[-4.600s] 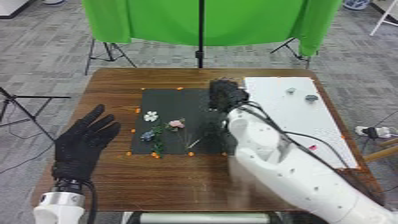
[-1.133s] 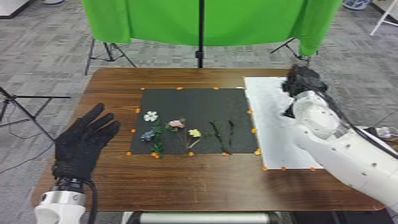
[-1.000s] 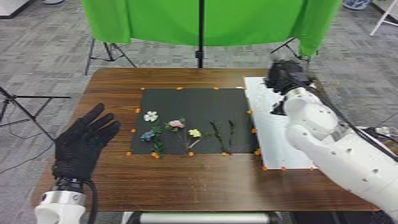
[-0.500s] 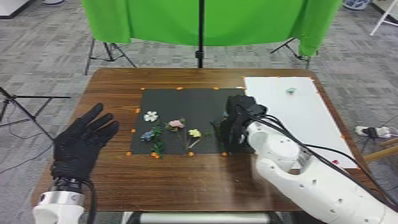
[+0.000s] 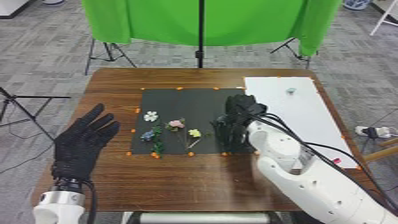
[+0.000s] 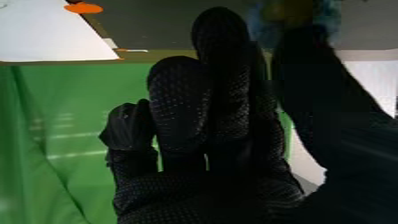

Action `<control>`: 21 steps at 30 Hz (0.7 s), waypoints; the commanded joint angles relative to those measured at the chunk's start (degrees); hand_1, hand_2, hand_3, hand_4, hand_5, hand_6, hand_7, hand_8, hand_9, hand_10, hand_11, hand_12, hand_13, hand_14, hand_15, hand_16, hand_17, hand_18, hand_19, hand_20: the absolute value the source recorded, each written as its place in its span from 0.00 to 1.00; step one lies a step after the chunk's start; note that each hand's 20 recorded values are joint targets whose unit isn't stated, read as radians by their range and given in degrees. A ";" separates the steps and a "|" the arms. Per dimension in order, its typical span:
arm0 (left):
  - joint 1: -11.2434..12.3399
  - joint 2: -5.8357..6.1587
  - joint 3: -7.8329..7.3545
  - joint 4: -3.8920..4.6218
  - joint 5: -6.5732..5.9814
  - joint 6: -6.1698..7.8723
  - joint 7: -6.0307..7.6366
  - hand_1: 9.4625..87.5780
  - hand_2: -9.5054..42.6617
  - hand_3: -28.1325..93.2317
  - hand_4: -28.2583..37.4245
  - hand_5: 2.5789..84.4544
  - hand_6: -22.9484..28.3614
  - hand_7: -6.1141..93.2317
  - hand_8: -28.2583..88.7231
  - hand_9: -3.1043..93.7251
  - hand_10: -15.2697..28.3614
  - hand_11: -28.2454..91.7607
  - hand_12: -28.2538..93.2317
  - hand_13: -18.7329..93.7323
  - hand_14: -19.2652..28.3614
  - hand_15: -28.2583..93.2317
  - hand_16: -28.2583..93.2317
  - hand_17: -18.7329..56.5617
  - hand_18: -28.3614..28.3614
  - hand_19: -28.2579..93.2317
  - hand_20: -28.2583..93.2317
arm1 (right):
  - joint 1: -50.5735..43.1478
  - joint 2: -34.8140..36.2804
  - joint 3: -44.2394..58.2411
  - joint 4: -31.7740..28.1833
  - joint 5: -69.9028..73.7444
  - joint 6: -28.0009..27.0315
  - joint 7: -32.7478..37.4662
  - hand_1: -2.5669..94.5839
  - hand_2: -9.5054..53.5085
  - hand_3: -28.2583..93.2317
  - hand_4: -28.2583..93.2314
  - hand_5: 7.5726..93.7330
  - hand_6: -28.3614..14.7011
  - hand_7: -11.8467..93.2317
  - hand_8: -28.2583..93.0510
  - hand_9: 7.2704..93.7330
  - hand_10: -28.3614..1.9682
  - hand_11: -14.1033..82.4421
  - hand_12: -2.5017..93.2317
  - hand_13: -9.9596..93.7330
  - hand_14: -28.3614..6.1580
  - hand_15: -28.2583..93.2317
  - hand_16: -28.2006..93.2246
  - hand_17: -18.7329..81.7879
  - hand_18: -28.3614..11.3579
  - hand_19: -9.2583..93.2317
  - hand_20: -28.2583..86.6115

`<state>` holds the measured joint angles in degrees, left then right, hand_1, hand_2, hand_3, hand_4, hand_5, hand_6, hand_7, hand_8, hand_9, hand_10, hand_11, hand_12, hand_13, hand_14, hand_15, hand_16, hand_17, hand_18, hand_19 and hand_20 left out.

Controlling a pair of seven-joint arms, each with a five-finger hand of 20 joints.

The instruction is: Arrange flowers

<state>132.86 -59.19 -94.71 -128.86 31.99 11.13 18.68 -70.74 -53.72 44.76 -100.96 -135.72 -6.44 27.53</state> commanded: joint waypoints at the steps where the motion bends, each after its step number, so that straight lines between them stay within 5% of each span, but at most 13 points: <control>1: 1.18 0.25 0.28 -0.07 -0.35 0.65 0.98 0.19 0.30 0.90 0.08 0.47 0.67 0.18 0.17 0.40 0.83 0.45 0.33 0.40 1.00 0.67 0.16 0.14 0.97 0.69 0.40 | 5.53 5.59 -4.17 0.19 1.79 10.69 3.71 0.43 0.00 0.87 0.00 0.68 0.68 0.26 0.13 0.85 0.63 0.54 0.26 0.76 0.58 0.86 0.37 0.48 0.14 1.00 0.70; 6: 0.84 0.15 0.27 0.07 -0.21 0.47 0.61 0.19 0.30 0.90 0.08 0.47 0.67 0.18 0.17 0.40 0.83 0.45 0.33 0.40 1.00 0.67 0.16 0.14 0.97 0.69 0.40 | 16.36 10.98 -11.69 5.79 6.41 16.85 9.99 0.40 0.00 0.88 0.00 0.67 0.67 0.26 0.13 0.78 0.59 0.49 0.20 0.74 0.57 0.83 0.36 0.46 0.14 0.97 0.68; 14: 0.27 -0.25 -0.06 0.20 0.25 0.02 -0.65 0.18 0.30 0.90 0.08 0.47 0.67 0.18 0.17 0.40 0.83 0.45 0.33 0.40 1.00 0.67 0.16 0.14 0.97 0.69 0.40 | 28.15 12.72 -18.95 17.06 13.64 15.37 17.16 0.38 0.00 0.89 0.00 0.60 0.65 0.26 0.13 0.67 0.50 0.42 0.18 0.67 0.51 0.82 0.34 0.44 0.14 0.96 0.67; 21: 0.03 0.12 0.34 0.21 0.13 0.03 -0.25 0.18 0.30 0.90 0.08 0.47 0.67 0.18 0.17 0.40 0.83 0.45 0.33 0.40 1.00 0.67 0.16 0.14 0.97 0.69 0.40 | 27.83 10.59 -17.52 22.66 16.39 11.41 17.90 0.38 0.00 0.90 0.00 0.55 0.64 0.26 0.13 0.59 0.44 0.38 0.17 0.62 0.48 0.82 0.32 0.42 0.15 0.96 0.67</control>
<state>132.71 -59.07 -94.66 -128.82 32.01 11.12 18.67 -43.57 -42.61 22.84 -81.05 -120.28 8.17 45.38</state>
